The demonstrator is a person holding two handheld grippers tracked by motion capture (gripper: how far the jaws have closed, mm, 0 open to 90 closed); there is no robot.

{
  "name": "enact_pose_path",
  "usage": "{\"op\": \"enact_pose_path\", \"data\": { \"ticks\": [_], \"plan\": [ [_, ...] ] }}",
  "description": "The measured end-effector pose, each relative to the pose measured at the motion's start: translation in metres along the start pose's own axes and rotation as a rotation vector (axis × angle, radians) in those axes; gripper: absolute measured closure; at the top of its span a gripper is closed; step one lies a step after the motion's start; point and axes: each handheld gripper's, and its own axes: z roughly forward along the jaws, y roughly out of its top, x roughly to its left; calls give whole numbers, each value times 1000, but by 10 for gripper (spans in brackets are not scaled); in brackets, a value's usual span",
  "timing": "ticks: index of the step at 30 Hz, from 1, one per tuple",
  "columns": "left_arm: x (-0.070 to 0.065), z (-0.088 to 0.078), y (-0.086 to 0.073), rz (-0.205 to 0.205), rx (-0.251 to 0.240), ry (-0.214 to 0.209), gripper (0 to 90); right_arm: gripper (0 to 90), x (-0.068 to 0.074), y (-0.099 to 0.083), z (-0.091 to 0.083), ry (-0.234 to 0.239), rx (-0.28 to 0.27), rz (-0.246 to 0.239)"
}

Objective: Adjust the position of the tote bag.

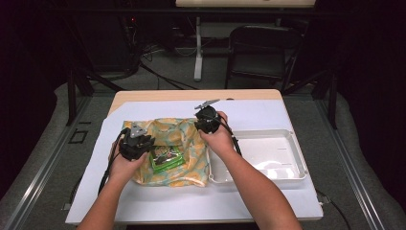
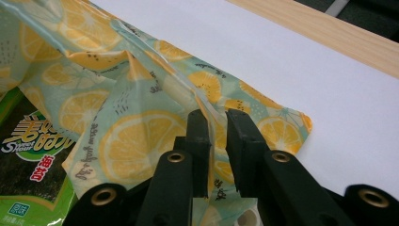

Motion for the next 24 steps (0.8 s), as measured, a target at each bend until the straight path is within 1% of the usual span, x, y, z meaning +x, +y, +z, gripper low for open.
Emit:
{"op": "enact_pose_path", "data": {
  "ticks": [5, 7, 9, 10, 12, 14, 17, 19, 20, 24],
  "plan": [
    [4, 4, -2, -16, 16, -7, 878, 782, 0, -1, -2, 6, 6, -12],
    [5, 5, -3, -22, 15, -11, 895, 775, 1, -1, -3, 6, -2, -4],
    [5, 8, -3, -30, 6, -8, 900, 757, 0, -2, -5, 10, -1, -7],
    [6, 8, -3, -28, 16, -18, 900, 749, -1, -2, -6, 13, -1, -10],
    [7, 10, -3, -33, 17, -18, 900, 733, -1, -2, -9, 18, -10, -3],
    [8, 12, -4, -41, 7, -11, 900, 710, -1, -2, -11, 23, -16, 0],
    [11, 13, -3, -52, 7, -10, 900, 654, 0, -1, -17, 44, -40, 10],
    [13, 13, -3, -57, 7, -12, 900, 633, 1, 0, -21, 64, -52, 15],
    [15, 13, -3, -73, 1, -11, 900, 623, 1, 0, -23, 68, -50, 12],
    [19, 14, -3, -94, -5, -15, 900, 606, 5, 2, -31, 82, -69, 1]
  ]
}}
